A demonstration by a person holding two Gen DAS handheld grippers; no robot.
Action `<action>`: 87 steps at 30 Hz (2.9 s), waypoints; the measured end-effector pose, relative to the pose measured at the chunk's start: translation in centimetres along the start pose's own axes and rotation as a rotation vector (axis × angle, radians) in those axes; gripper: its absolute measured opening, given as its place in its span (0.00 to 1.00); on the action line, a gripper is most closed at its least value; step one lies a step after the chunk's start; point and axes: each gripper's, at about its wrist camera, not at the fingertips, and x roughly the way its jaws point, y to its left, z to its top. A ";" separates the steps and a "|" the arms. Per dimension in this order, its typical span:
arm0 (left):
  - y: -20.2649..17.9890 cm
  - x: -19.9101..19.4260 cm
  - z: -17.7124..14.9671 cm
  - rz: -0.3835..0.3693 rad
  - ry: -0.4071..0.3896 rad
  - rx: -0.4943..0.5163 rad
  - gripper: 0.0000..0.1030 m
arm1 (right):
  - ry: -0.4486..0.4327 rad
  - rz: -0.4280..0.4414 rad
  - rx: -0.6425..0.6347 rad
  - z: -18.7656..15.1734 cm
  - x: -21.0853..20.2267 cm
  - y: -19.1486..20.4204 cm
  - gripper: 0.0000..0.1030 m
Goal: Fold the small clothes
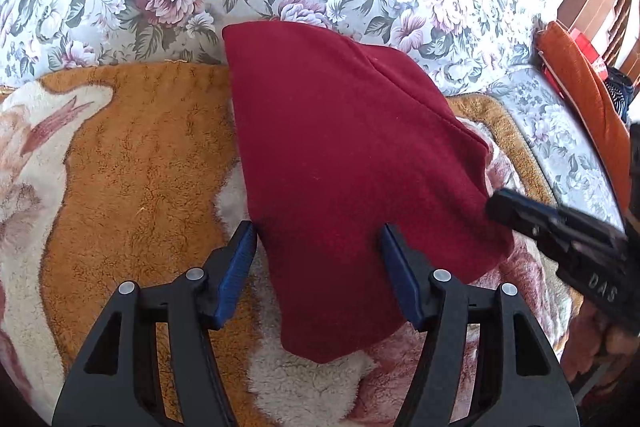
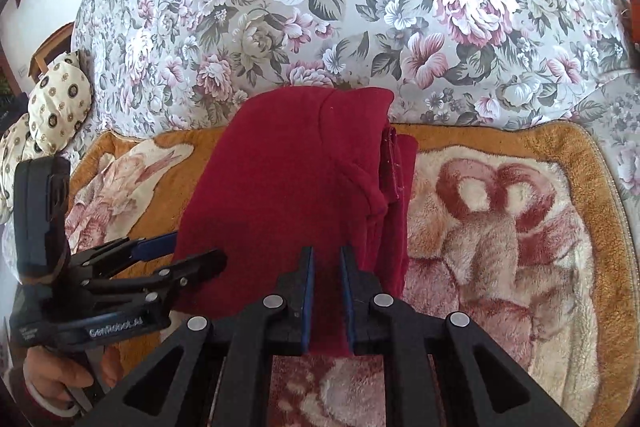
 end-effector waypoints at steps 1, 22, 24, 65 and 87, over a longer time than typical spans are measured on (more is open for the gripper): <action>0.1 0.0 0.0 -0.008 0.002 -0.009 0.63 | 0.005 0.002 0.012 -0.5 0.1 -0.1 0.12; 5.2 4.0 4.3 -0.274 0.072 -0.286 0.84 | 0.011 0.252 0.338 2.0 6.5 -7.2 0.68; 5.3 5.0 4.4 -0.295 0.094 -0.302 0.85 | -0.002 0.282 0.352 2.2 7.1 -7.5 0.68; 3.1 -7.6 -5.8 0.104 -0.077 -0.085 0.69 | -0.069 0.105 -0.038 -3.9 -6.2 5.8 0.29; 2.0 -5.4 -5.0 0.180 -0.063 -0.008 0.69 | -0.036 0.086 0.051 -6.3 -4.1 4.0 0.21</action>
